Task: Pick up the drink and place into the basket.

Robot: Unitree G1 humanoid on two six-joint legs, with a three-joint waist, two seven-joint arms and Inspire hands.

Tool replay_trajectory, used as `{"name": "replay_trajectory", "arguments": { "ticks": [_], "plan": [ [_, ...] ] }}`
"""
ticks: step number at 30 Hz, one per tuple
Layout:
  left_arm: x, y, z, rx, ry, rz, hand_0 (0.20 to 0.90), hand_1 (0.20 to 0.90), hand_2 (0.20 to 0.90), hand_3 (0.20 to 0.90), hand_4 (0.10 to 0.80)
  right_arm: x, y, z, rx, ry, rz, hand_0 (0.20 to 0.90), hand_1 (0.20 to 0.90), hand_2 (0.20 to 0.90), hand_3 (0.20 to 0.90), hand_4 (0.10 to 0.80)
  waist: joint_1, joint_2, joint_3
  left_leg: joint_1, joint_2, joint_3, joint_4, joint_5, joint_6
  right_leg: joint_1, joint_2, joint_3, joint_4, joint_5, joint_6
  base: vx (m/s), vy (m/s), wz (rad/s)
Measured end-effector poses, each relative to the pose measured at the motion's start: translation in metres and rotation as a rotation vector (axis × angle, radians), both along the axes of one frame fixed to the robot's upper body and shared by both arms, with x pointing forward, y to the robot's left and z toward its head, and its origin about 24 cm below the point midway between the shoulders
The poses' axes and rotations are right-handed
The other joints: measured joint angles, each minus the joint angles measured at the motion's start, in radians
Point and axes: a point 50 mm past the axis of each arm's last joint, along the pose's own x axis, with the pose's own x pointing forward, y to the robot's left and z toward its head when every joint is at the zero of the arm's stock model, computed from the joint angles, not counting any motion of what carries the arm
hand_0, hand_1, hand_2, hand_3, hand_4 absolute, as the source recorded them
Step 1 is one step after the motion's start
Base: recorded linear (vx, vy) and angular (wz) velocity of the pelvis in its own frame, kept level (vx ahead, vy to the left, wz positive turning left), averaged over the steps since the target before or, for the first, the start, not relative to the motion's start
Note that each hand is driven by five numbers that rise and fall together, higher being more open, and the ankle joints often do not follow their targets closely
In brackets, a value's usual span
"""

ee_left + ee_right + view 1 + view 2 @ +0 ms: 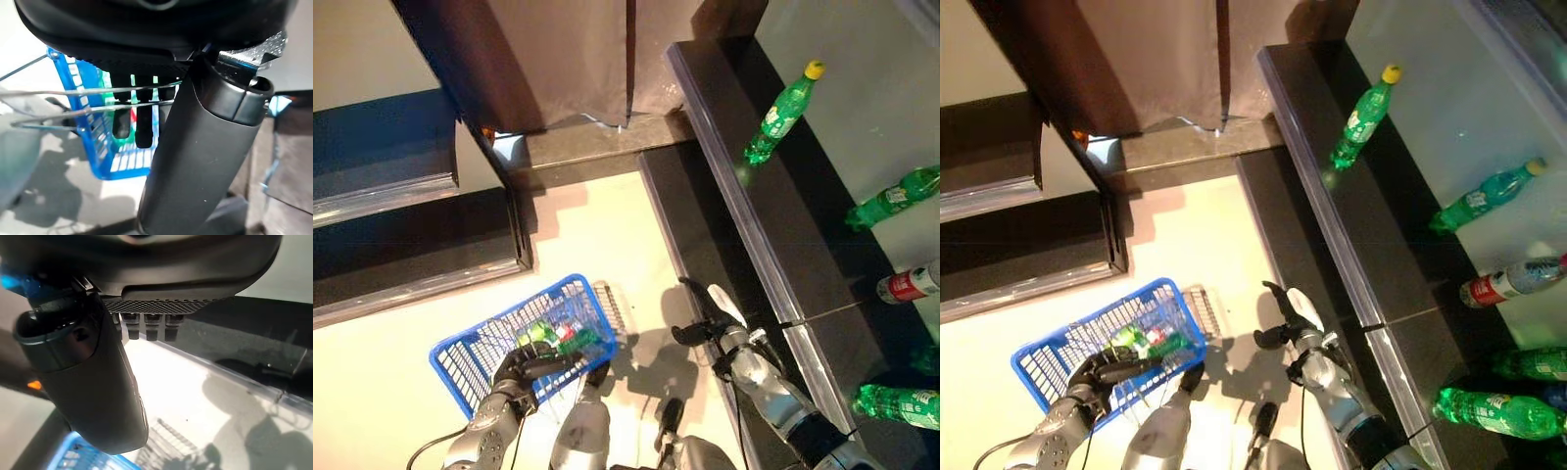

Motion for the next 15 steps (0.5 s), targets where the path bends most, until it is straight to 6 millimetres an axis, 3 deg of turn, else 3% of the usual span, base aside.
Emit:
{"name": "replay_trajectory", "arguments": {
  "ticks": [4,8,15],
  "plan": [
    [-0.021,0.007,-0.022,0.046,0.102,0.031,0.300,0.300,0.300,0.200,0.100,-0.017,0.005,-0.028,0.173,0.169,-0.059,0.900,0.900,0.900,0.900,0.800,-0.041,-0.003,-0.070,0.004,0.006,0.010,-0.013,0.000,-0.001,-0.002,0.003,0.003,-0.005,0.000,-0.001,0.009,-0.002,-0.05],
    [-0.043,0.003,-0.043,0.041,0.172,0.076,0.300,0.300,0.300,0.200,0.100,-0.056,0.002,-0.077,0.310,0.427,-0.174,0.900,0.900,0.900,0.900,0.800,-0.071,0.003,-0.140,0.026,0.009,0.025,-0.019,-0.005,0.000,0.011,0.003,0.016,-0.006,-0.002,-0.002,0.006,0.012,-0.09],
    [-0.064,0.000,-0.059,0.033,0.254,0.096,0.300,0.300,0.300,0.200,0.100,-0.113,-0.015,-0.119,0.348,0.681,-0.290,0.900,0.900,0.900,0.900,0.800,-0.109,0.020,-0.220,0.034,0.020,0.045,-0.021,-0.014,0.001,0.008,0.009,0.036,-0.011,-0.005,-0.011,-0.004,0.012,-0.09]
  ]
}}
